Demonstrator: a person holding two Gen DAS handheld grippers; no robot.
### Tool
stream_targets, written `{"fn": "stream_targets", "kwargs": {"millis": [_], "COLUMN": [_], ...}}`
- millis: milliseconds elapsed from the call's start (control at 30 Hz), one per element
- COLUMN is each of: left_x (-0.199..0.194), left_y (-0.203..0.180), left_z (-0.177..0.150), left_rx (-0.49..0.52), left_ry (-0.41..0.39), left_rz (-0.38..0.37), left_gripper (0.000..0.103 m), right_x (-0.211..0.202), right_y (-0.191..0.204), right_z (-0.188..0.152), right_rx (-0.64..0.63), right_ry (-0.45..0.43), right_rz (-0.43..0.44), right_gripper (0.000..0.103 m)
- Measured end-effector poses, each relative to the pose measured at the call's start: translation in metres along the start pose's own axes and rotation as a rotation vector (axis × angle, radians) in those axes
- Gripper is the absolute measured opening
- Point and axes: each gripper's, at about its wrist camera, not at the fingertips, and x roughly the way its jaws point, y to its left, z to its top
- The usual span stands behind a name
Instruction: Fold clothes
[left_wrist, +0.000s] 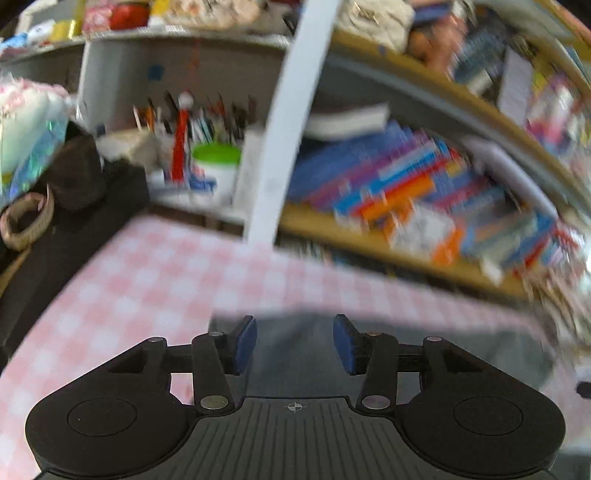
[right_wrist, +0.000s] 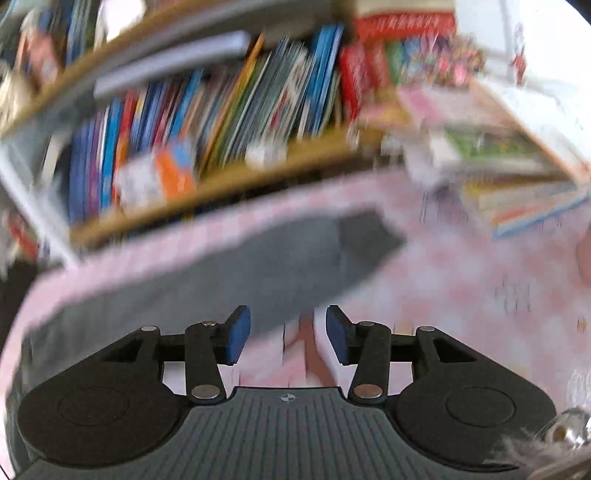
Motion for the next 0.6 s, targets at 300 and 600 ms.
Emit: {"fn": "stream_targets", "kwargs": {"millis": [300,600], "left_x": [-0.012,-0.022], "left_y": [-0.018,-0.024], "left_z": [-0.059,-0.064], "left_rx": [0.059,0.095], "left_ry": [0.163,0.156], "left_rz": [-0.055,-0.040], "left_gripper": [0.044,0.045], "right_x": [-0.024,-0.027], "right_y": [0.011,-0.024], "right_z": [-0.075,-0.075], "right_rx": [-0.206,-0.185], "right_ry": [0.151,0.126], "right_rz": [-0.019,-0.294], "right_gripper": [0.039,0.003]}}
